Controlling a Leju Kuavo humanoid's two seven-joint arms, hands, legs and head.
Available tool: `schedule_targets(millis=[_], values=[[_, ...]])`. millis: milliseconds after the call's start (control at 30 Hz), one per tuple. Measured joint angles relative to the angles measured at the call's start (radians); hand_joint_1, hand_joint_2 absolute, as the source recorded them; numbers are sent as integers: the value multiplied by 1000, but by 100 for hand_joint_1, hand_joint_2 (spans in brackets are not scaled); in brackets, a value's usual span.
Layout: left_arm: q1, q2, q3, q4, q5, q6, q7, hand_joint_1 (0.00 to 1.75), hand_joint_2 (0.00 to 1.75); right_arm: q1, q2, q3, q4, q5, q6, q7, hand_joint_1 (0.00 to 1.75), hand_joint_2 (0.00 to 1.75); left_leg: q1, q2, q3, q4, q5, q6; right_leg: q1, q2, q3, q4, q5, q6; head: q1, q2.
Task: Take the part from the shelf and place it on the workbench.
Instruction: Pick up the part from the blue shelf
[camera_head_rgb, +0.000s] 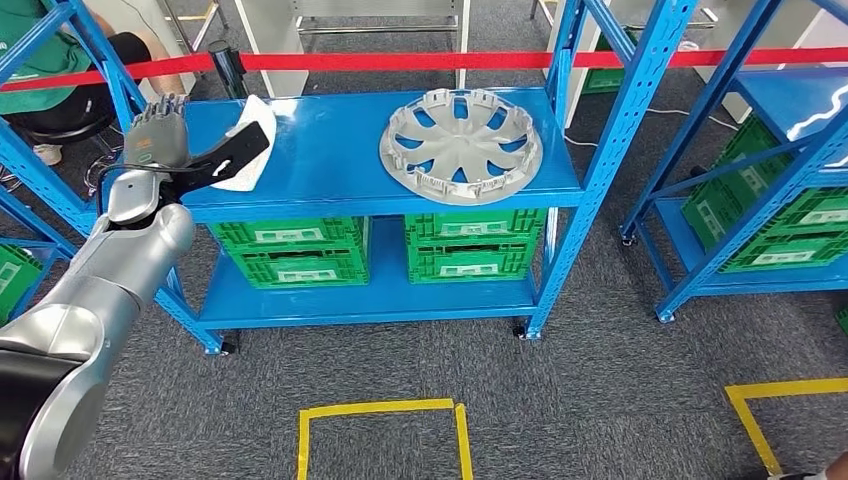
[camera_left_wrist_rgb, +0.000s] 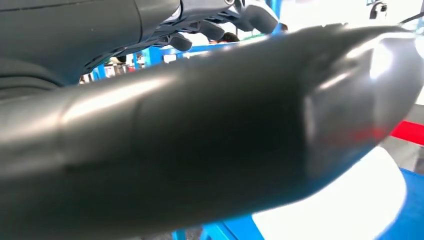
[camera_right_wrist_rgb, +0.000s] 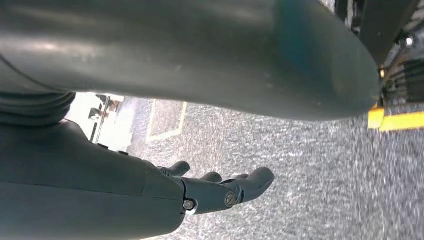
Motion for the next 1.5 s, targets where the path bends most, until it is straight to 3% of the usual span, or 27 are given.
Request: schedule_targets(millis=[67,100,167,233,267,333,400,567,600,667,700,733,767,800,833,900,967,1067,1133,1200,1233,1267,1300,1367,1400,1433,1500], values=[[-2,0,0,-1,-1,0,-1,0,0,-1,0,0,0,0,0,2,0,0,2,5,-13,31,-18,-13,-5,0,13,-10,-1,-11,-3,0],[-3,1,0,-1,-1,0,-2,0,0,-1,0,0,0,0,0,2,0,0,4,7,-37,75,-37,-19,-8,-1,19,-13,-2,-15,-6,0],[-2,1,0,1,-2,0,-3,0,0,-1,0,0,0,1,0,3,0,0,9,9,-113,203,-78,-28,-9,0,27,-14,-9,-20,-8,0],[7,1,0,3,-4,0,-4,0,0,1,0,0,0,3,0,3,0,0,16,11,-167,268,-72,-33,-10,0,37,-12,-18,-19,-8,0],[10,1,0,4,-5,0,-5,0,0,1,0,0,0,3,0,3,0,0,18,11,-168,247,-42,-35,-12,1,43,-12,-24,-16,-8,0],[10,1,0,4,-6,0,-6,0,0,1,0,0,0,4,0,3,0,0,21,13,-121,120,42,-37,-16,1,58,-11,-36,-7,-8,0],[6,0,0,4,-8,0,-8,0,0,0,-1,0,0,5,0,0,0,0,18,13,-72,15,79,-30,-15,2,67,-11,-46,6,-9,0],[3,-1,0,2,-15,0,-10,0,0,-2,-1,0,0,6,0,-2,0,0,15,10,-54,-11,70,10,-15,0,63,3,-65,36,-7,0],[2,-2,0,1,-16,-1,-10,0,0,-2,-1,0,0,6,0,-3,0,0,16,10,-49,-14,68,17,-15,0,42,44,-84,39,-5,0],[3,-5,0,2,-16,-3,-10,0,0,-1,-1,0,0,6,0,-3,0,0,13,10,-45,-13,61,28,-12,0,-34,177,-134,40,-2,0],[6,-7,0,3,-16,-5,-10,0,0,0,-1,0,0,7,0,-4,0,0,10,9,-43,-12,57,31,-11,0,-74,238,-149,39,-2,0],[9,-9,0,3,-17,-7,-10,0,0,0,-1,0,0,7,0,-3,0,0,8,8,-41,-11,53,33,-9,0,-102,269,-146,37,-2,0],[11,-10,0,4,-17,-8,-11,0,0,1,-1,0,0,8,0,-3,0,0,6,7,-37,-9,49,34,-7,0,-109,260,-123,34,-2,0],[12,-11,0,4,-17,-8,-11,0,0,1,-1,0,0,8,0,-3,0,0,5,6,-32,-7,44,33,-5,0,-95,211,-83,29,-2,0],[12,-12,0,4,-18,-8,-11,0,0,1,-1,0,0,8,0,-3,0,0,4,5,-27,-5,38,31,-2,0,-67,139,-40,23,-2,0],[11,-14,0,4,-18,-9,-13,0,0,1,-2,0,0,8,0,-4,0,0,0,3,-21,-1,27,24,4,0,-18,26,6,12,-2,0],[10,-15,0,4,-18,-10,-14,0,0,0,-2,0,0,8,0,-4,0,0,-2,1,-20,-1,22,13,8,0,-3,-2,3,2,-2,0],[9,-18,0,3,-19,-12,-17,0,0,0,0,0,0,8,-1,-3,0,0,-1,2,-21,10,10,-5,3,-1,10,-13,3,-14,-4,0],[8,-18,-1,2,-21,-12,-19,0,0,-1,0,0,0,8,-2,-3,0,0,4,5,-62,95,-29,-16,-2,-1,23,-19,-1,-24,-8,0],[12,-19,-1,4,-25,-12,-21,0,0,-1,0,0,0,9,-2,-3,0,0,10,8,-137,227,-75,-25,-3,0,32,-19,-10,-29,-10,0],[16,-20,-1,5,-28,-12,-22,0,0,0,0,0,0,10,-3,-3,0,0,13,9,-166,268,-79,-29,-3,1,37,-19,-15,-29,-10,0],[19,-22,-1,5,-30,-12,-24,0,0,1,0,0,0,10,-3,-3,0,0,15,10,-177,272,-63,-30,-3,2,43,-18,-20,-27,-10,0],[21,-23,-1,5,-32,-12,-27,0,0,1,0,0,0,11,-3,-3,0,0,16,11,-167,237,-28,-30,-4,3,50,-18,-25,-25,-10,0],[21,-25,-1,4,-35,-12,-33,0,0,0,0,0,0,12,-3,-3,0,0,15,12,-109,100,53,-27,-3,3,66,-17,-38,-18,-10,0],[20,-27,-1,4,-36,-11,-36,0,0,-1,0,0,0,13,-4,-5,0,0,13,12,-81,42,73,-23,-3,3,70,-16,-44,-13,-9,0],[20,-29,-1,4,-37,-11,-39,0,0,-1,0,0,0,14,-5,-6,0,0,11,11,-64,6,80,-19,-2,3,72,-16,-48,-7,-9,0],[21,-34,-1,3,-37,-11,-43,0,0,-3,0,0,0,15,-6,-7,0,0,8,10,-55,-9,69,-8,-2,3,74,-20,-52,5,-9,0]])
